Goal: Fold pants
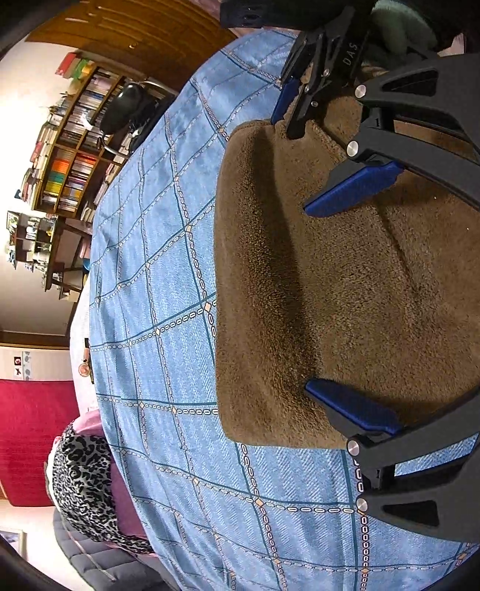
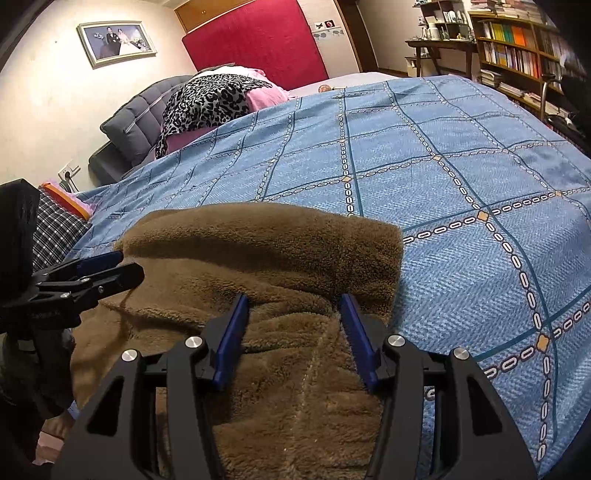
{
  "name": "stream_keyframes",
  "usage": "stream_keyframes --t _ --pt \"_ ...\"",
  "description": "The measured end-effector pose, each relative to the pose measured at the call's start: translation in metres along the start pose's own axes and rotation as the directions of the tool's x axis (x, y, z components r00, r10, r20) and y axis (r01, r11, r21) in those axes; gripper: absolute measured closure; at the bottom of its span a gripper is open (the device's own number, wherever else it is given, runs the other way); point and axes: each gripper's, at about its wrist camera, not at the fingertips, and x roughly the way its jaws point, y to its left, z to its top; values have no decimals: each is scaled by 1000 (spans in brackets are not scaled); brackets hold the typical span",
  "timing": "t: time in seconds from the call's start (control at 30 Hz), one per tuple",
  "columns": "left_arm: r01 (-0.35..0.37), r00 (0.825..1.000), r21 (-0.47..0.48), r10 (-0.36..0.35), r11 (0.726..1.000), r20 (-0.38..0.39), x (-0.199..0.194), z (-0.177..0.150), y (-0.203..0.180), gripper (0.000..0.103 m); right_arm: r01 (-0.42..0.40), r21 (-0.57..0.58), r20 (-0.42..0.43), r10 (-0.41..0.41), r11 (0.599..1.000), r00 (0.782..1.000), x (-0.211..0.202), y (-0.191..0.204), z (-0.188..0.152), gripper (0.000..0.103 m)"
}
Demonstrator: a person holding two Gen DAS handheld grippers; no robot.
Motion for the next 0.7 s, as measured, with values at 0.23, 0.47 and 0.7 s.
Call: stream_keyframes --t 0.23,0.47,0.7 --pt "-6 1000 4 6 1000 10 2 -4 0 14 4 -5 22 -4 1000 1000 3 1 -5 49" --pt "-29 999 21 29 999 22 2 -9 -4 14 10 -14 35 -10 1000 999 3 2 -8 49" --pt "-72 997 28 72 997 6 -2 -7 -7 14 13 -14 29 -13 1000 1000 3 3 -8 49"
